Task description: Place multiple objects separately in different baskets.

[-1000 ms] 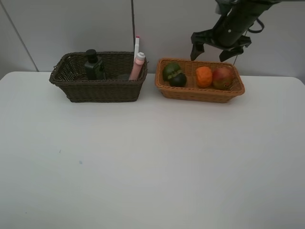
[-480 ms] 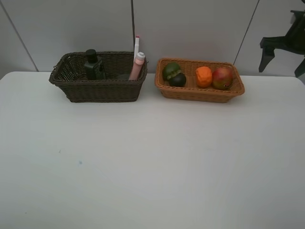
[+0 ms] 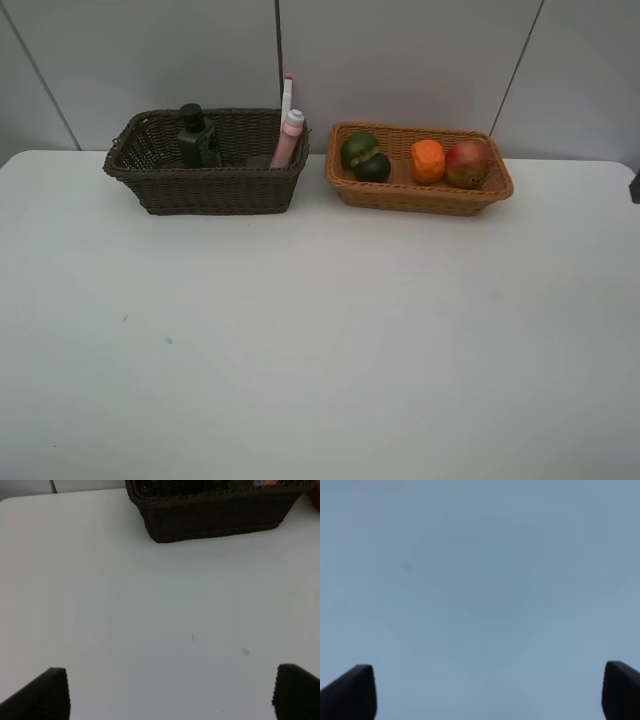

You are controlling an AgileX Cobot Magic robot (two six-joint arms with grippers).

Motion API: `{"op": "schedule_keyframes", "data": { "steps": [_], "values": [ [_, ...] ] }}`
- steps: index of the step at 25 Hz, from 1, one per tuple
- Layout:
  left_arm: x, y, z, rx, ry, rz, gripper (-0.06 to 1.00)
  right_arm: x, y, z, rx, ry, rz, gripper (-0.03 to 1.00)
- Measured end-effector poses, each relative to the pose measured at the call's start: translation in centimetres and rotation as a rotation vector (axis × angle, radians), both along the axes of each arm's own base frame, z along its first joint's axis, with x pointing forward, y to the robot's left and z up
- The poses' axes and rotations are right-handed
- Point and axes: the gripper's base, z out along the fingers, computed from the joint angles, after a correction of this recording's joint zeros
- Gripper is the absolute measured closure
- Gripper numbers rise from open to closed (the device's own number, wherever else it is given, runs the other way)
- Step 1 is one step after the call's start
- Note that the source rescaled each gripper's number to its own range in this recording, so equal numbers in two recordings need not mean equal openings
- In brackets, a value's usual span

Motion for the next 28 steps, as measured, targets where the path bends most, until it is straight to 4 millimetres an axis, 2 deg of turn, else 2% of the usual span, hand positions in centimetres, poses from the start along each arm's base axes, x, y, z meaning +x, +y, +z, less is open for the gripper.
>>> {"op": "schedule_keyframes", "data": {
  "steps": [5, 8, 12, 15, 20, 24, 28],
  "values": [
    [0.0, 0.0, 0.0, 0.000, 0.000, 0.000, -0.06, -8.2, 0.7, 0.3, -0.023, -0.225, 0.002, -0.03],
    [0.0, 0.0, 0.0, 0.000, 0.000, 0.000, -0.06, -12.4, 1.0, 0.3, -0.054, -0.390, 0.003, -0.03],
    [0.0, 0.0, 0.0, 0.000, 0.000, 0.000, -0.06, -16.9, 1.4, -0.4, -0.075, -0.581, 0.001, -0.03],
    [0.0, 0.0, 0.0, 0.000, 0.000, 0.000, -0.06, -19.2, 1.6, -1.4, -0.084, -0.681, 0.000, -0.03],
    [0.0, 0.0, 0.0, 0.000, 0.000, 0.000, -0.06, -21.0, 1.7, -3.0, -0.095, -0.764, 0.002, -0.03],
    [0.0, 0.0, 0.0, 0.000, 0.000, 0.000, -0.06, -20.4, 1.7, -4.1, -0.114, -0.757, 0.025, -0.03],
    [0.0, 0.0, 0.0, 0.000, 0.000, 0.000, -0.06, -20.2, 1.6, -4.2, -0.125, -0.763, 0.030, -0.03]
  ]
}}
